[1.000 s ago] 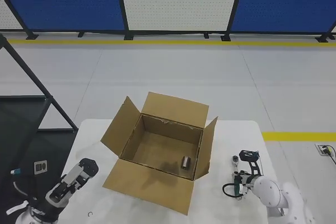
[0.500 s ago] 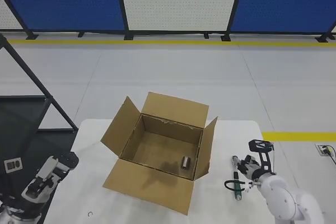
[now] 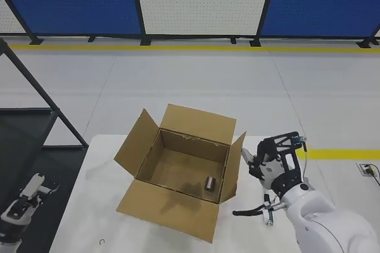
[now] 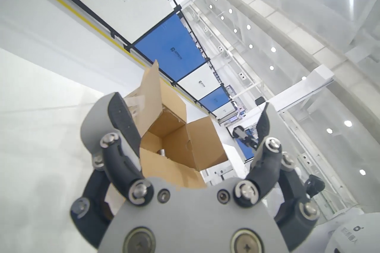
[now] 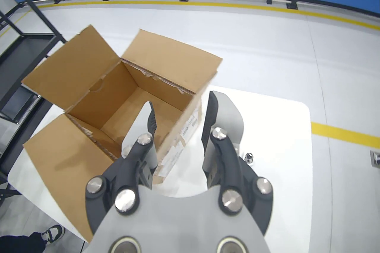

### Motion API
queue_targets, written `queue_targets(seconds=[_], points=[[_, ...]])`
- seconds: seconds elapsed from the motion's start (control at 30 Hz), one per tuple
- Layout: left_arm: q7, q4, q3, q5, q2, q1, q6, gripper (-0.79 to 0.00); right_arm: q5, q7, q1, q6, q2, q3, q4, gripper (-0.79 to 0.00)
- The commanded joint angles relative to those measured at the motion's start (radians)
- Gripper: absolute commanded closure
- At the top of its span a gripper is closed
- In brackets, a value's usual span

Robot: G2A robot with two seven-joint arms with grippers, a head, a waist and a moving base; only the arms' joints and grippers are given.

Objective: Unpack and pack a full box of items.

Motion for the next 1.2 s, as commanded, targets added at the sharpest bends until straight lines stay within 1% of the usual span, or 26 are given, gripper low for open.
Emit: queue_targets(seconds=[0.0, 0.07, 0.13, 0.17, 0.2, 0.23, 0.3, 0.7, 0.77, 0.87, 0.97, 1.03, 1.07, 1.13, 1.17], points=[[-0.01, 0.014, 0.028, 0.089, 0.003, -0.016, -0.013, -0.785, 0.031, 0.001, 0.043, -0.009, -0.004, -0.034, 0.016, -0.317], [-0.038, 0.023, 0.062, 0.123, 0.006, -0.031, -0.009, -0.785, 0.051, 0.009, 0.091, -0.016, -0.009, -0.068, 0.049, -0.323], [-0.066, 0.022, 0.089, 0.16, 0.01, -0.049, -0.013, -0.785, 0.063, 0.021, 0.139, -0.018, -0.014, -0.107, 0.095, -0.376], [-0.076, 0.021, 0.108, 0.164, 0.011, -0.06, -0.01, -0.785, 0.078, 0.023, 0.162, -0.022, -0.017, -0.126, 0.116, -0.468], [-0.085, 0.019, 0.128, 0.17, 0.012, -0.072, -0.007, -0.785, 0.087, 0.024, 0.183, -0.026, -0.02, -0.143, 0.139, -0.671], [-0.092, 0.016, 0.147, 0.175, 0.013, -0.082, 0.002, -0.785, 0.091, 0.025, 0.201, -0.035, -0.023, -0.159, 0.157, -0.785], [-0.081, 0.011, 0.172, 0.185, 0.013, -0.102, 0.017, -0.785, 0.091, 0.025, 0.21, -0.044, -0.024, -0.169, 0.167, -0.785], [-0.079, 0.009, 0.172, 0.194, 0.013, -0.102, 0.017, -0.785, 0.091, 0.019, 0.206, -0.045, -0.023, -0.168, 0.168, -0.785], [-0.06, -0.005, 0.18, 0.277, 0.015, -0.105, 0.018, -0.785, 0.089, -0.016, 0.185, -0.059, -0.022, -0.166, 0.171, -0.785], [-0.017, -0.017, 0.204, 0.417, 0.019, -0.14, 0.025, -0.785, 0.099, -0.043, 0.182, -0.075, -0.023, -0.169, 0.174, -0.785], [-0.001, -0.009, 0.24, 0.496, 0.021, -0.182, 0.038, -0.785, 0.112, -0.053, 0.198, -0.091, -0.025, -0.177, 0.188, -0.785], [-0.003, 0.013, 0.266, 0.543, 0.024, -0.214, 0.045, -0.785, 0.119, -0.055, 0.208, -0.099, -0.027, -0.184, 0.2, -0.785], [-0.005, 0.028, 0.28, 0.57, 0.025, -0.232, 0.044, -0.763, 0.122, -0.055, 0.214, -0.101, -0.028, -0.187, 0.206, -0.785], [0.005, 0.058, 0.306, 0.617, 0.026, -0.264, 0.041, -0.677, 0.124, -0.055, 0.222, -0.103, -0.029, -0.192, 0.217, -0.785], [0.011, 0.072, 0.319, 0.622, 0.026, -0.276, 0.041, -0.662, 0.126, -0.054, 0.225, -0.104, -0.029, -0.193, 0.221, -0.785]])
